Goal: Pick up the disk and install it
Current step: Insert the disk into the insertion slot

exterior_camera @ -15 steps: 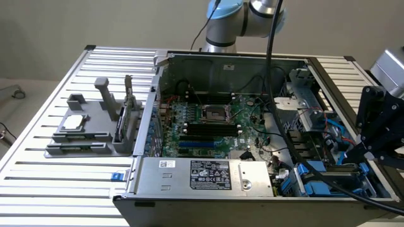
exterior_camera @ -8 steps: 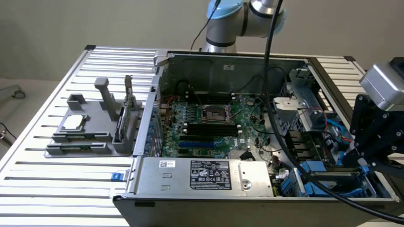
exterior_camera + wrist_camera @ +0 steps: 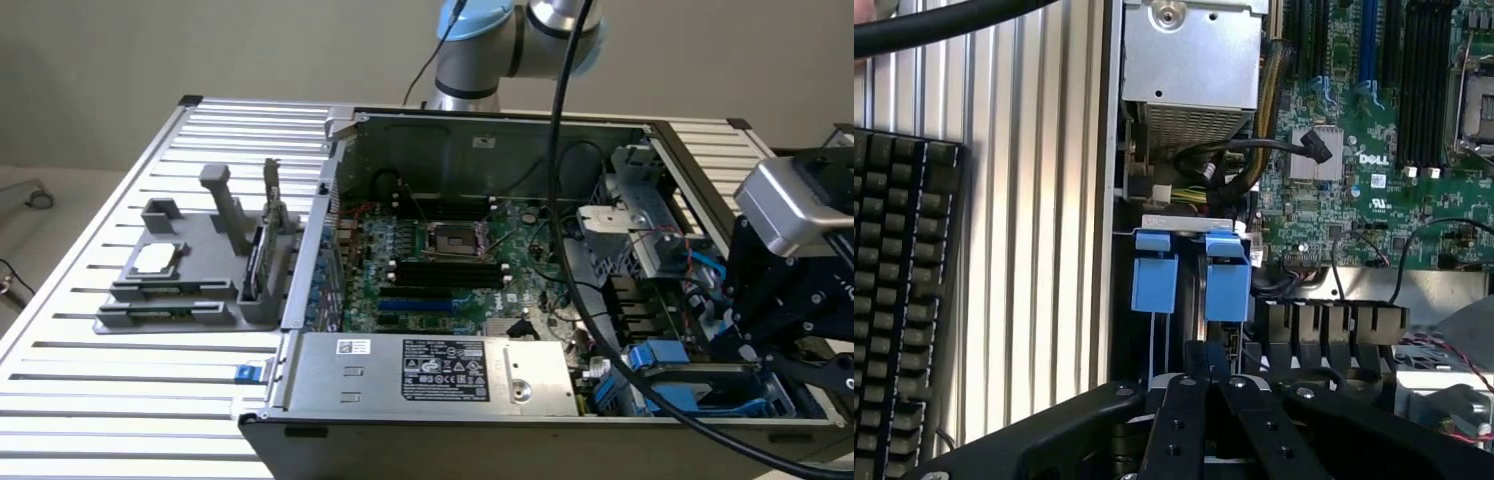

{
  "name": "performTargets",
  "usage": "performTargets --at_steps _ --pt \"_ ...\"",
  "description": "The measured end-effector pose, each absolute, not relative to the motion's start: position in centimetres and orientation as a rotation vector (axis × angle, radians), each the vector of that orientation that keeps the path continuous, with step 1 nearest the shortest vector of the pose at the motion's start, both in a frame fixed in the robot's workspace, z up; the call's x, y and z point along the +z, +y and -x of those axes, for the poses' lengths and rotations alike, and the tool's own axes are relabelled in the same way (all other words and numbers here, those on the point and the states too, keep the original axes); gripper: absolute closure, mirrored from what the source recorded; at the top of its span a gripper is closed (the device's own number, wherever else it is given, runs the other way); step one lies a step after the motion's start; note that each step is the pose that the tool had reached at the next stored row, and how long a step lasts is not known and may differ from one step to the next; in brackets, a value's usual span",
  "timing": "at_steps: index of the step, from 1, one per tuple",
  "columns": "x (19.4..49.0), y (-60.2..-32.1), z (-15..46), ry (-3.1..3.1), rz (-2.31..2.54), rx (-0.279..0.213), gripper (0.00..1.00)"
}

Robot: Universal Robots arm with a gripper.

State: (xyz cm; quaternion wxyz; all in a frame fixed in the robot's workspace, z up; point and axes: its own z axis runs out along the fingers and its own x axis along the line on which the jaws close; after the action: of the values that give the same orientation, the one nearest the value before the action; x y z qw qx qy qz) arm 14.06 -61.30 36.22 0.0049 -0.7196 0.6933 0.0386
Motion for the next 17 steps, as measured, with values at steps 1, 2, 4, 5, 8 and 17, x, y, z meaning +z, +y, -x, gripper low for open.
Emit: performTargets --at_steps 1,2,4,5,8,17 --pt "36.0 -61.3 -14.0 2.170 2.253 0.119 0.89" --pt "35.8 -61.2 -14.0 2.170 2.253 0.118 0.89" --pt "35.5 -61.1 -14.0 2.167 2.251 0.114 0.89" --pt "35.3 -61.0 -14.0 2.166 2.250 0.111 0.89" --pt "34.9 -60.7 -14.0 2.164 2.248 0.104 0.89" --pt "33.9 -60.0 -14.0 2.158 2.244 0.092 0.89"
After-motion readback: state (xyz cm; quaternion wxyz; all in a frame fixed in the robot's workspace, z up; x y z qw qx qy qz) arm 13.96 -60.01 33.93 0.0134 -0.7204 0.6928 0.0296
